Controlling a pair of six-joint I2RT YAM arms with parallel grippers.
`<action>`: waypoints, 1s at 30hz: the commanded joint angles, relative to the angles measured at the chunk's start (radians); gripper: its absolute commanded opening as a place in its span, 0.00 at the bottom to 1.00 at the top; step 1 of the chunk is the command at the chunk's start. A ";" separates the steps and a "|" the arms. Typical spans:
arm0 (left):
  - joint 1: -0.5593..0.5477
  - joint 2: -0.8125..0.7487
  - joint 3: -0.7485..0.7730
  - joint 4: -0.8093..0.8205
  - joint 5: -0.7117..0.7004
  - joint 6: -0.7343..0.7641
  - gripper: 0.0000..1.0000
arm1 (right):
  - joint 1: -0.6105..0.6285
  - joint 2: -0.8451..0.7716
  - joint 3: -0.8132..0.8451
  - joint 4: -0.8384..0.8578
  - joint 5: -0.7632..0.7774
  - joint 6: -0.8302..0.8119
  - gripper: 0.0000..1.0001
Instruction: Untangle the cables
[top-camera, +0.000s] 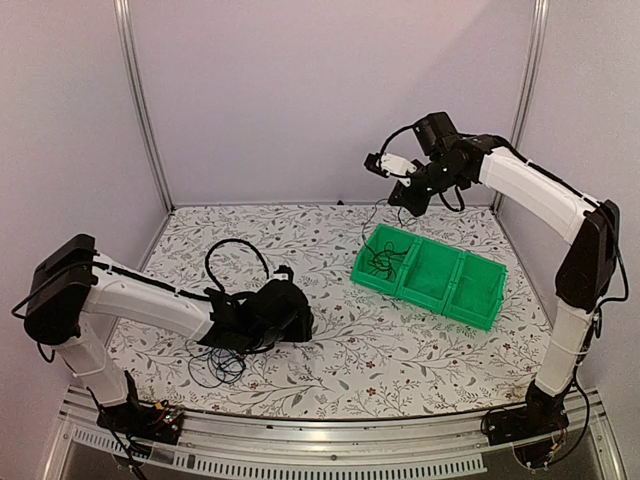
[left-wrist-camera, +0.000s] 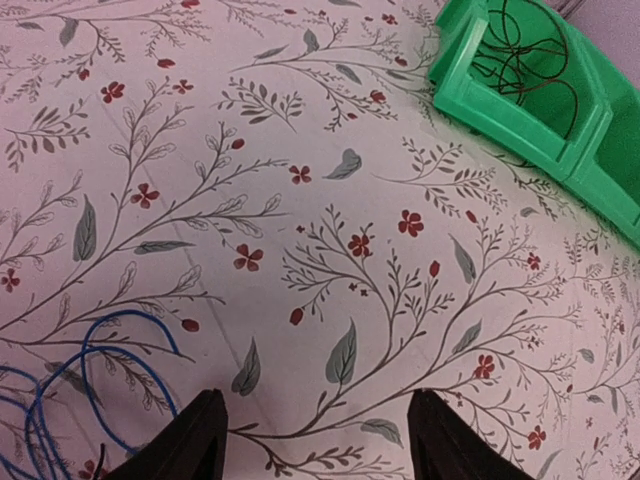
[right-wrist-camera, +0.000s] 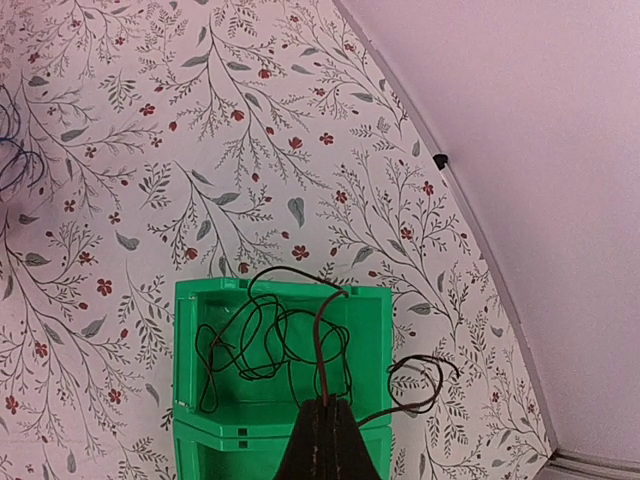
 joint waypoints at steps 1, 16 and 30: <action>0.011 0.023 0.003 0.054 0.014 0.000 0.64 | 0.008 -0.065 0.005 0.004 -0.022 0.022 0.00; 0.011 0.019 -0.021 0.065 0.026 -0.014 0.63 | 0.001 -0.019 -0.154 0.127 0.061 0.005 0.00; 0.010 0.025 -0.020 0.071 0.033 -0.023 0.63 | -0.078 0.100 -0.138 0.236 0.057 0.020 0.00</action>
